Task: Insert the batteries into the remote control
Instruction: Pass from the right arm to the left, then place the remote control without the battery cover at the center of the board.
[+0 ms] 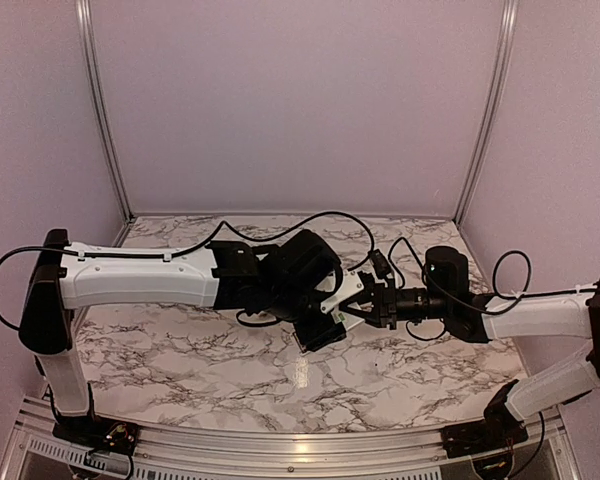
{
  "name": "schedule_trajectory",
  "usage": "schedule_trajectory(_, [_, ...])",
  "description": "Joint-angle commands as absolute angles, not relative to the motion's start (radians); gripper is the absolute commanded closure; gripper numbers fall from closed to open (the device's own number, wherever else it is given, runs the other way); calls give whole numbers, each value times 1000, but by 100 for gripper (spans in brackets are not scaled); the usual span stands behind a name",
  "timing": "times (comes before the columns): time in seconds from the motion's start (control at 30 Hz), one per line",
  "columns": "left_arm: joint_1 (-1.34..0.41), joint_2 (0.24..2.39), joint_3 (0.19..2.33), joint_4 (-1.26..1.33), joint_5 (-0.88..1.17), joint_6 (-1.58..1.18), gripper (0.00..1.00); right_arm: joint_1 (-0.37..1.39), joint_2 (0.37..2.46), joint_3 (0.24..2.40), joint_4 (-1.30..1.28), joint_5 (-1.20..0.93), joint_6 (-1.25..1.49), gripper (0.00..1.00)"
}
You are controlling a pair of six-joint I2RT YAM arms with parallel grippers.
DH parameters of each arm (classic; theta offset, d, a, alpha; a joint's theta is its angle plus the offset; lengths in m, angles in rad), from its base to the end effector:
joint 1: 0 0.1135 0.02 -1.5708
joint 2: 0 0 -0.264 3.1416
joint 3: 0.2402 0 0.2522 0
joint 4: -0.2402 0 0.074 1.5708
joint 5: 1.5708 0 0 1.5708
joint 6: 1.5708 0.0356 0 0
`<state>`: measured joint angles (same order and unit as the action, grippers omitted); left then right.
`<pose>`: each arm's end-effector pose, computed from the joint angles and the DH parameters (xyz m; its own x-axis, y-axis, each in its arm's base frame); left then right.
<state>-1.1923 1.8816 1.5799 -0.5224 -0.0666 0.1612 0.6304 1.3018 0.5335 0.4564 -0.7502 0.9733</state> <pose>0.1599 -0.3958 0.2690 -0.1216 0.7391 -0.6626 0.9422 0.2959 0.1572 0.1981 0.1746 0.2102 -0.9293 0.0706 -0.3625 -0.3325 0.2668 0.9046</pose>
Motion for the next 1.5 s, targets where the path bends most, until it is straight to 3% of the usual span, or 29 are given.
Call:
schedule_trajectory(0.0, [-1195, 1922, 1621, -576, -98, 170, 26, 627, 1298, 541, 501, -766, 983, 100])
schedule_trajectory(0.17, [-1195, 1925, 1632, -582, -89, 166, 27, 627, 1297, 543, 496, -765, 978, 100])
schedule_trajectory(0.33, [-1195, 1921, 1629, -582, -68, 187, 45, 626, 1296, 539, 494, -769, 970, 99])
schedule_trajectory(0.53, [-1179, 1912, 1602, -604, -51, 273, 56, 586, 1258, 517, 467, -779, 954, 56])
schedule_trajectory(0.63, [-1153, 1922, 1600, -629, -6, 307, 59, 547, 1217, 508, 386, -776, 915, 44])
schedule_trajectory(1.1, [-1109, 2087, 1633, -719, 116, 388, 61, 382, 1066, 479, 190, -785, 804, 39])
schedule_trajectory(1.47, [-1109, 2165, 1655, -723, 146, 438, 52, 380, 1057, 491, 174, -782, 792, 37])
